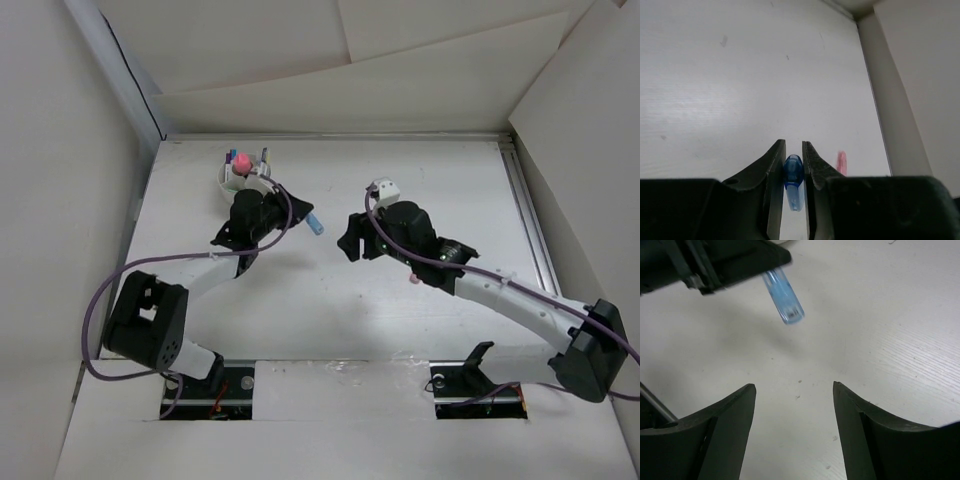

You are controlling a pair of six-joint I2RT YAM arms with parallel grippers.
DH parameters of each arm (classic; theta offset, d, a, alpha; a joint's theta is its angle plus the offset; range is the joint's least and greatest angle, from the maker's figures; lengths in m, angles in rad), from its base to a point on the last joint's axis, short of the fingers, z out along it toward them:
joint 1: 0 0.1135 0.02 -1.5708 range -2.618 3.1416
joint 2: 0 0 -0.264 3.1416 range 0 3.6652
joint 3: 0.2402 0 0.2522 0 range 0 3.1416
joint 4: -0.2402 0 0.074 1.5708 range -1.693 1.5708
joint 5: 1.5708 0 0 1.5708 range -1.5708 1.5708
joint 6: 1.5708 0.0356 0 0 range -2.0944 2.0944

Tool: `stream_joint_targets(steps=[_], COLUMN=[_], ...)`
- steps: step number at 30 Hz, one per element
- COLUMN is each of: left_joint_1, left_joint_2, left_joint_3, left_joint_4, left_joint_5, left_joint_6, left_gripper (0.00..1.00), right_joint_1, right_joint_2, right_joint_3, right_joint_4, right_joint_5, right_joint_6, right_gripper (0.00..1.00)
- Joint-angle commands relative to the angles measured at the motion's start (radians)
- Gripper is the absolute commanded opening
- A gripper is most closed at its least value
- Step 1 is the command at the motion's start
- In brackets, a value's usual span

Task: Sort the stationery into containers
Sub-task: Place the stationery in the storage box.

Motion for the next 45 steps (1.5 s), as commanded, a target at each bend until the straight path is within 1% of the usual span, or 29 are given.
stream_joint_targets(steps=[1, 3, 4, 5, 7, 8, 10, 12, 16, 19, 20, 32, 40, 41, 42, 45], left_joint_1=[0.02, 0.029, 0.029, 0.049, 0.069, 0.107, 0.155, 0.21, 0.276, 0.308, 0.308, 0.308, 0.298, 0.285, 0.285, 0.265], left_joint_2=[-0.113, -0.142, -0.165, -0.175, -0.175, -0.175, -0.175, -0.14, -0.061, 0.003, 0.018, 0.198, 0.238, 0.238, 0.238, 0.212], left_joint_3=[0.09, 0.113, 0.113, 0.128, 0.139, 0.153, 0.176, 0.207, 0.277, 0.322, 0.334, 0.422, 0.432, 0.432, 0.419, 0.388], left_joint_4=[-0.084, -0.13, -0.145, -0.159, -0.182, -0.191, -0.213, -0.234, -0.299, -0.31, -0.31, -0.287, -0.268, -0.268, -0.256, -0.247], left_joint_5=[-0.32, -0.436, -0.541, -0.586, -0.66, -0.68, -0.68, -0.692, -0.717, -0.717, -0.717, -0.726, -0.74, -0.74, -0.74, -0.764], left_joint_6=[0.022, 0.022, 0.022, 0.022, 0.022, 0.022, 0.022, 0.022, 0.044, 0.044, 0.053, 0.053, 0.044, 0.044, 0.044, 0.044], left_gripper=[0.0, 0.01, 0.02, 0.04, 0.04, 0.04, 0.04, 0.05, 0.05, 0.05, 0.04, 0.04, 0.04, 0.07, 0.15, 0.3], right_joint_1=[-0.027, -0.027, -0.027, -0.027, -0.027, -0.027, -0.027, -0.027, -0.036, -0.036, -0.036, -0.036, -0.045, -0.045, -0.045, -0.045], right_joint_2=[-0.001, -0.012, -0.025, -0.035, -0.064, -0.073, -0.087, -0.099, -0.121, -0.121, -0.13, -0.13, -0.121, -0.121, -0.111, -0.111], right_joint_3=[-0.043, -0.069, -0.084, -0.101, -0.147, -0.159, -0.19, -0.199, -0.219, -0.219, -0.219, -0.219, -0.219, -0.228, -0.228, -0.228], right_joint_4=[0.058, 0.082, 0.099, 0.113, 0.154, 0.154, 0.183, 0.192, 0.203, 0.203, 0.203, 0.213, 0.222, 0.222, 0.222, 0.222], right_joint_5=[0.072, 0.083, 0.098, 0.107, 0.107, 0.118, 0.127, 0.127, 0.106, 0.096, 0.096, 0.087, 0.087, 0.087, 0.098, 0.098], right_joint_6=[0.007, 0.036, 0.045, 0.054, 0.063, 0.063, 0.073, 0.083, 0.083, 0.083, 0.083, 0.083, 0.083, 0.083, 0.083, 0.083], right_gripper=[0.69, 0.69, 0.69, 0.69, 0.69, 0.69, 0.69, 0.69, 0.69, 0.69, 0.69, 0.69, 0.69, 0.69, 0.69, 0.69])
